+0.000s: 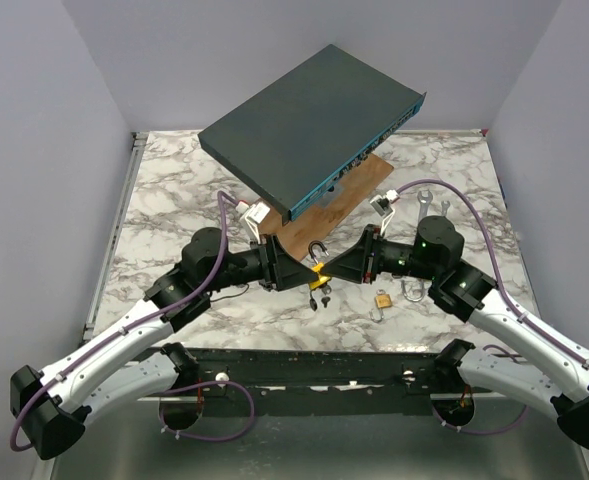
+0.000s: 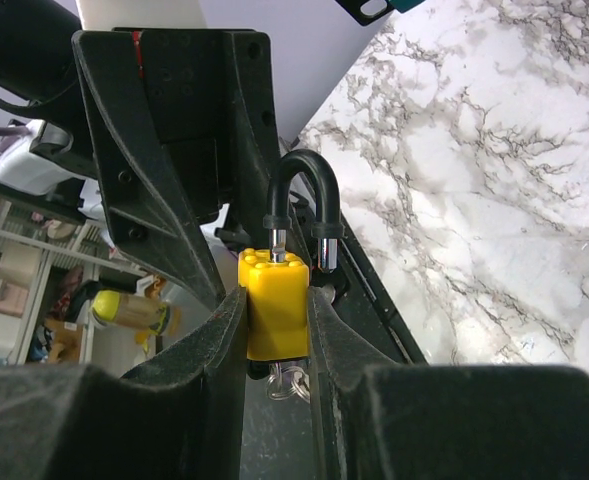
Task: Lock with the key
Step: Lock the lock.
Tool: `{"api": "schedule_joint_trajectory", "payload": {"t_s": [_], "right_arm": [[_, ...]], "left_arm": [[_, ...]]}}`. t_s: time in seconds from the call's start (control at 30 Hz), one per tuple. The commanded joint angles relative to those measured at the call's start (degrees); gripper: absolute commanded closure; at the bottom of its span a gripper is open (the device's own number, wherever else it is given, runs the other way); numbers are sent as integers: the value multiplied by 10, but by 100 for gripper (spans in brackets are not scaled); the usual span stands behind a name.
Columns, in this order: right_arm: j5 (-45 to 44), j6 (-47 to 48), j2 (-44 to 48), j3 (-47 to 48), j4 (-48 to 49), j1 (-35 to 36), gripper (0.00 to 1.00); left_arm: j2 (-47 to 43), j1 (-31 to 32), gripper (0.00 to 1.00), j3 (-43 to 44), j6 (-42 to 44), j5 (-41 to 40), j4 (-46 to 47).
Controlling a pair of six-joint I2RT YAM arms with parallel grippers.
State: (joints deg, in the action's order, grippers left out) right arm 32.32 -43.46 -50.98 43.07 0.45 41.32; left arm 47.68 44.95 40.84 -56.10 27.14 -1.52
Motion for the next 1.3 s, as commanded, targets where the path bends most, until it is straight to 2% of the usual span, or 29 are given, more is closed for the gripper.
{"api": "schedule_joint_trajectory", "payload": {"t_s": [0.0, 0.17, 0.23, 0.27, 0.3, 0.33, 0.43, 0.6, 0.87, 1.27], "right_arm": [[13, 3, 15, 29, 17, 6, 80], [2, 6, 12, 31, 13, 7, 80], [-5, 8, 13, 32, 13, 7, 80], [-7, 8, 12, 35, 12, 8, 80], [-10, 8, 10, 37, 11, 8, 79], [-11, 8, 9, 39, 13, 7, 75], [-16, 1, 10, 40, 24, 9, 63], [-35, -25, 14, 35, 52, 10, 40], [-39, -68, 15, 11, 111, 14, 35], [-66, -89, 1, 18, 169, 33, 35]], "left_arm": [[4, -3, 59, 17, -10, 24, 35], [8, -3, 75, 6, -22, 36, 51], [6, -2, 78, 6, -23, 38, 52], [5, -2, 84, 6, -23, 39, 51], [3, -2, 94, 7, -24, 39, 52], [2, -2, 100, 9, -25, 37, 50], [-6, -2, 100, 12, -36, 34, 59], [-39, -2, 100, -6, -86, -17, 107], [-64, -2, 100, 1, -107, -74, 141], [-49, 0, 100, 17, -117, -105, 177]]}}
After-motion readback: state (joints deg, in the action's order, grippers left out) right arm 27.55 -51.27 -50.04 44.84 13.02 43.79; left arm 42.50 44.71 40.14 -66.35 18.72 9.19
